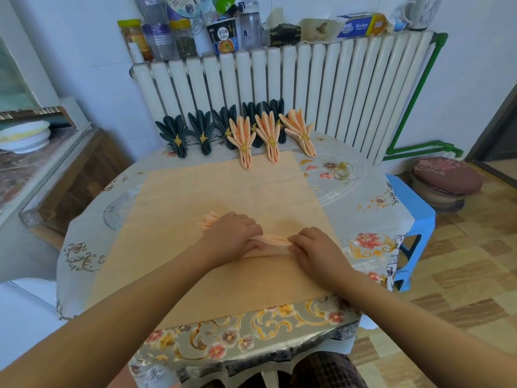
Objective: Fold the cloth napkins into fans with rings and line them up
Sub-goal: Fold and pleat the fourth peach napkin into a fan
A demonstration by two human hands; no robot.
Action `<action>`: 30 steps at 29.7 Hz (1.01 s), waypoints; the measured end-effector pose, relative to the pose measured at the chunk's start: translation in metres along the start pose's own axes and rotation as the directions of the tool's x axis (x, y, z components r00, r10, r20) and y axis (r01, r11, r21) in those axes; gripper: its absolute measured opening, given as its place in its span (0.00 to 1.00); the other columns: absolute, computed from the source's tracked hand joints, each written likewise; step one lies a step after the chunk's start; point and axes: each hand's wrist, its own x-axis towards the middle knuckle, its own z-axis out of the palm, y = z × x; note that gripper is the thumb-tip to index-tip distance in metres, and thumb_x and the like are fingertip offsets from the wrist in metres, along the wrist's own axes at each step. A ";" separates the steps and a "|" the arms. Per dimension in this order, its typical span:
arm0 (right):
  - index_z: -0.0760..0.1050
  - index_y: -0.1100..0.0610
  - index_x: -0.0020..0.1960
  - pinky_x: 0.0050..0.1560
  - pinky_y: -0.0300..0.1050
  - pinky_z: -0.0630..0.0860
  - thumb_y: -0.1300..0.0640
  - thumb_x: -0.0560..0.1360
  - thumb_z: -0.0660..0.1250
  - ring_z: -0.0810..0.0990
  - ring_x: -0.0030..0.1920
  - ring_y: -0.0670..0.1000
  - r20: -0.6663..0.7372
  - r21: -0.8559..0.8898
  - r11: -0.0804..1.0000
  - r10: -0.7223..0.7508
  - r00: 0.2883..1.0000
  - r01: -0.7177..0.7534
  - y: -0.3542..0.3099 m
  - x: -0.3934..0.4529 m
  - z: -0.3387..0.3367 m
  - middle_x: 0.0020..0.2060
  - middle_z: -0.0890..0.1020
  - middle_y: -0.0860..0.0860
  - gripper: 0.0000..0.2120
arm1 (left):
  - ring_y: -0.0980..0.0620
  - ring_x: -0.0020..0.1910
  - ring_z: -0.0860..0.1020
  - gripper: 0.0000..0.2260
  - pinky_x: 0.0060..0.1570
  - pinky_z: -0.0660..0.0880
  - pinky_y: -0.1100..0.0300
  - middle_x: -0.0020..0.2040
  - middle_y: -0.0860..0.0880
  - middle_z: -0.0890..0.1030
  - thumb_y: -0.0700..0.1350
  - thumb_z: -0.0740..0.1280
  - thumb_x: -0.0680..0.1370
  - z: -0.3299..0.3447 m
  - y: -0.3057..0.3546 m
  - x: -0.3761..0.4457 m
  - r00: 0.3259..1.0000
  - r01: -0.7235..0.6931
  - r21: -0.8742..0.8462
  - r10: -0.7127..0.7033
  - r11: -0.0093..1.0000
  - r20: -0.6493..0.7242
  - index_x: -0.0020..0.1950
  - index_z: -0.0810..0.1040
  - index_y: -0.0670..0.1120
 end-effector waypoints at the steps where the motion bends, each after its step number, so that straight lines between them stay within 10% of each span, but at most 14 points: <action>1: 0.81 0.61 0.51 0.45 0.48 0.73 0.55 0.74 0.60 0.78 0.44 0.57 -0.019 0.013 1.000 0.020 1.000 -0.020 0.003 0.004 -0.002 0.42 0.81 0.55 0.15 | 0.50 0.38 0.80 0.17 0.39 0.71 0.59 0.38 0.51 0.82 0.58 0.60 0.75 -0.004 -0.002 0.006 0.999 0.040 -0.073 -0.040 0.997 0.003 0.43 0.83 0.48; 12: 0.80 0.55 0.58 0.50 0.48 0.71 0.53 0.75 0.68 0.76 0.49 0.56 -0.101 0.065 0.981 0.189 0.977 -0.183 0.066 0.059 -0.021 0.48 0.81 0.54 0.13 | 0.49 0.49 0.75 0.13 0.47 0.61 0.56 0.45 0.51 0.82 0.56 0.61 0.79 -0.014 -0.018 0.092 0.924 0.342 0.068 -0.348 0.937 0.155 0.48 0.82 0.51; 21: 0.66 0.61 0.68 0.62 0.51 0.67 0.49 0.71 0.73 0.68 0.62 0.59 -0.285 0.109 0.693 0.708 0.646 -0.712 0.142 0.109 -0.025 0.61 0.70 0.59 0.32 | 0.49 0.52 0.74 0.14 0.56 0.64 0.55 0.47 0.51 0.81 0.57 0.58 0.81 0.006 -0.044 0.140 0.884 0.418 0.172 -0.443 0.892 0.149 0.52 0.81 0.54; 30: 0.69 0.54 0.67 0.57 0.52 0.73 0.46 0.69 0.72 0.74 0.54 0.58 -0.258 0.111 0.677 0.727 0.637 -0.728 0.172 0.145 -0.011 0.59 0.67 0.56 0.30 | 0.50 0.55 0.74 0.15 0.57 0.62 0.55 0.51 0.52 0.81 0.58 0.57 0.81 0.033 -0.055 0.157 0.882 0.407 0.158 -0.432 0.900 0.186 0.55 0.80 0.54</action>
